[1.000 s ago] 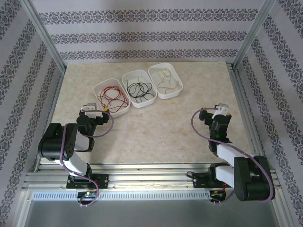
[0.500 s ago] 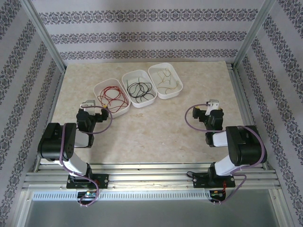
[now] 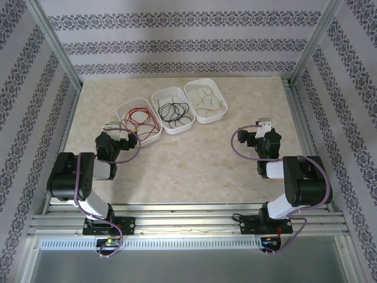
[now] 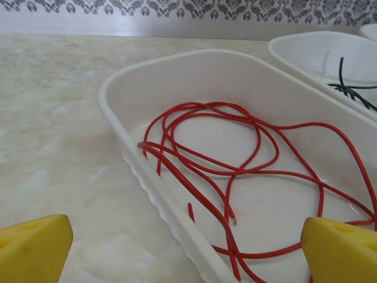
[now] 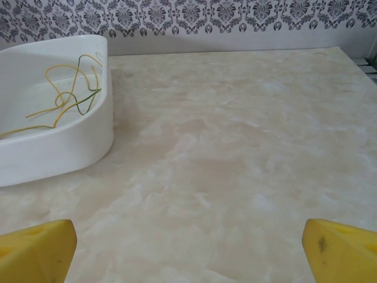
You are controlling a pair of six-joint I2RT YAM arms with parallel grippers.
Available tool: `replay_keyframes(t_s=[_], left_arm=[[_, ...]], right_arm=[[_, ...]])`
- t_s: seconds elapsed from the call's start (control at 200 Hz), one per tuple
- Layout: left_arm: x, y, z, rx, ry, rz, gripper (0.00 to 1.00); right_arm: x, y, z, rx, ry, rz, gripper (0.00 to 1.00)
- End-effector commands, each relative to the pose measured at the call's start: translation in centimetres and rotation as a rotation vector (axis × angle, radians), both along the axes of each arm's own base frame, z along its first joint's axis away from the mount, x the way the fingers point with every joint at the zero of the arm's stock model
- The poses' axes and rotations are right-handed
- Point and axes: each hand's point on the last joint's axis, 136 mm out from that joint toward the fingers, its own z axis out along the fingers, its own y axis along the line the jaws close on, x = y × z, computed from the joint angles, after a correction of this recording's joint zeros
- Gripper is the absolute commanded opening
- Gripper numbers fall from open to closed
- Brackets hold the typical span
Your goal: Untangle the cables
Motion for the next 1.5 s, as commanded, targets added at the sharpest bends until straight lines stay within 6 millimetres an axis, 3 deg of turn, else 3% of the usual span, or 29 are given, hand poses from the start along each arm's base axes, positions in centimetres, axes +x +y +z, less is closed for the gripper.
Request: replay_keyframes(t_s=[0.0,0.135,0.55,0.745,1.494], left_arm=[[-0.1,-0.7,0.2,0.01,-0.001,-0.058,0.99],[-0.1,-1.7,0.3,0.011,0.0,-0.121,0.99],[-0.1,-1.6,0.3,0.011,0.001,-0.12,0.99],[-0.1,-1.7,0.3,0.011,0.0,-0.12,0.99],[-0.1,-1.6,0.2,0.013,0.003,-0.118,0.99]], right_arm=[[0.3,-0.4,0.5,0.001,-0.019,-0.019,0.98],[0.3,-0.4,0.5,0.001,-0.02,-0.02,0.98],[0.3,-0.4,0.5,0.002,-0.021,-0.018,0.98],[0.1,1.6,0.7,0.003,-0.03,0.108,0.98],[0.2,1.6,0.7,0.002,-0.032,0.106,0.98]])
